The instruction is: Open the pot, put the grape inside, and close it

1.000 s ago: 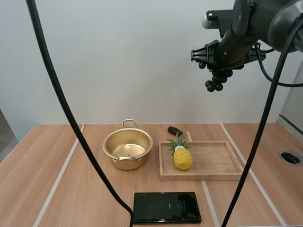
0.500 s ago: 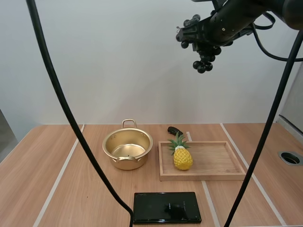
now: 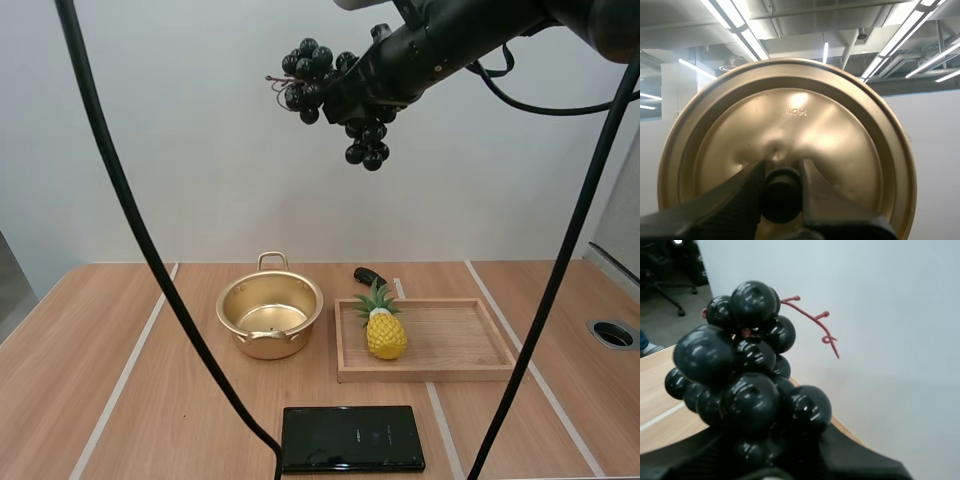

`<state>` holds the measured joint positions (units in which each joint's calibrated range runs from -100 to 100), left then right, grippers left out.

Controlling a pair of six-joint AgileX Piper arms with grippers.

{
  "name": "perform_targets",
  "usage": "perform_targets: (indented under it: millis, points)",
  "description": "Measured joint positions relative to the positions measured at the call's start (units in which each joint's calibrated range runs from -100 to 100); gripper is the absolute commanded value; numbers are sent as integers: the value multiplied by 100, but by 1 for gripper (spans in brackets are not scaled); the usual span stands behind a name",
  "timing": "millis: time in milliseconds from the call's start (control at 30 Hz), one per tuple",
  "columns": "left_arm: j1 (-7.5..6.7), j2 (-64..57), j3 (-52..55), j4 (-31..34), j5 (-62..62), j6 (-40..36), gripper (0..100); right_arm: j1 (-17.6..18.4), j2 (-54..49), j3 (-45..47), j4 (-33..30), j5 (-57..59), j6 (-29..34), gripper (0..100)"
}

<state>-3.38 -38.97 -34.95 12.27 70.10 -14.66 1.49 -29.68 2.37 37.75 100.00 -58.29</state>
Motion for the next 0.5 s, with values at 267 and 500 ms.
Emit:
perform_targets:
  millis: [267,500]
  points:
    - [0,0,0,0,43,0,0,519,457,-29,-55,0,-117,0]
    - [0,0,0,0,55,195,0,1003,1326,-29,-540,-3,181,0]
